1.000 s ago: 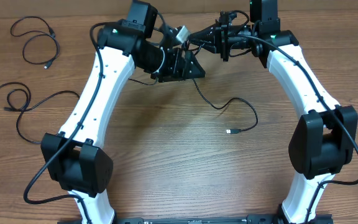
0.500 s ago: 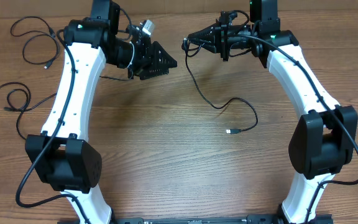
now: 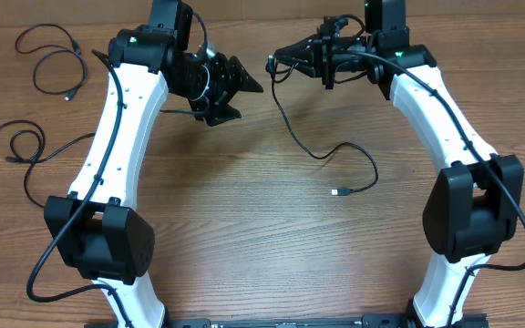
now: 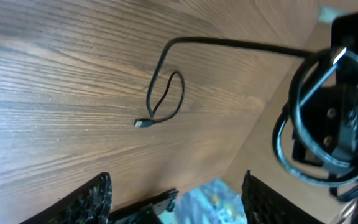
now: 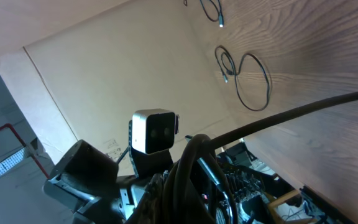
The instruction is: Untangle cables
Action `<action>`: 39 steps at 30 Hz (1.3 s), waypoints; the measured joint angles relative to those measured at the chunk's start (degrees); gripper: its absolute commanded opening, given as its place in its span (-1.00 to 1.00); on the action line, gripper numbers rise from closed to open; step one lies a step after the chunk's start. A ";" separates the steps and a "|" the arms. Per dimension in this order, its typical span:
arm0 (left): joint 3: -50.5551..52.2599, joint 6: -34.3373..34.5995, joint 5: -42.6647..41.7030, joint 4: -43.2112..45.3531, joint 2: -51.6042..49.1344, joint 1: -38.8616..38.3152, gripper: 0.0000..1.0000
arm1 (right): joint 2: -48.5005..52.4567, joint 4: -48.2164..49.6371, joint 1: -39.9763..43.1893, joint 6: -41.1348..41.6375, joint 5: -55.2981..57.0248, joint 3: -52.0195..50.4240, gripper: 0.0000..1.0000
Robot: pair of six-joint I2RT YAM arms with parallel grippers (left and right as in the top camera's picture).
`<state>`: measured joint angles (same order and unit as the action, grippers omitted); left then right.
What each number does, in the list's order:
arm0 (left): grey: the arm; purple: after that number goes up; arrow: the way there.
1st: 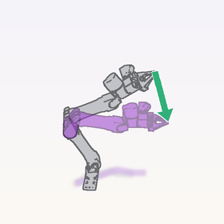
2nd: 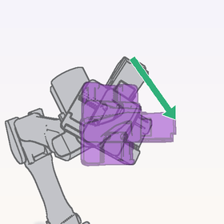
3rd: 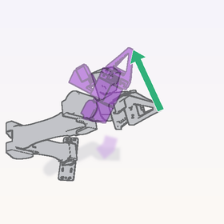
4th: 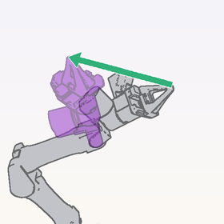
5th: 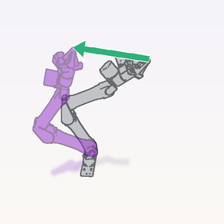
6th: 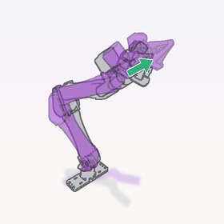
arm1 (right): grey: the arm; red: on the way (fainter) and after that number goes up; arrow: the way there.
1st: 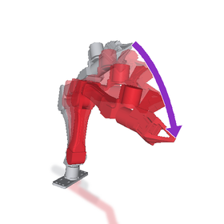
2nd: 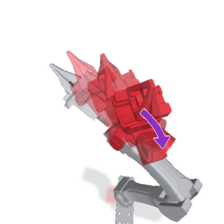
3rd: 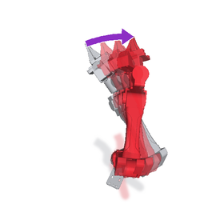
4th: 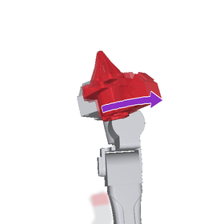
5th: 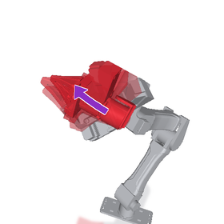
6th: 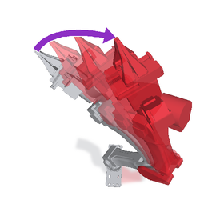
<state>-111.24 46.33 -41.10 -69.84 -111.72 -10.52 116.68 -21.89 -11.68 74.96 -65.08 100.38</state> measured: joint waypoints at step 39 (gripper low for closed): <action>0.00 7.82 1.73 6.78 0.02 -3.06 0.36 | 0.00 3.48 -2.58 8.98 4.00 0.00 -0.93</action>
<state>-111.24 54.15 -39.38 -63.07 -111.70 -13.58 116.68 -18.41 -14.26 83.94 -61.08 100.38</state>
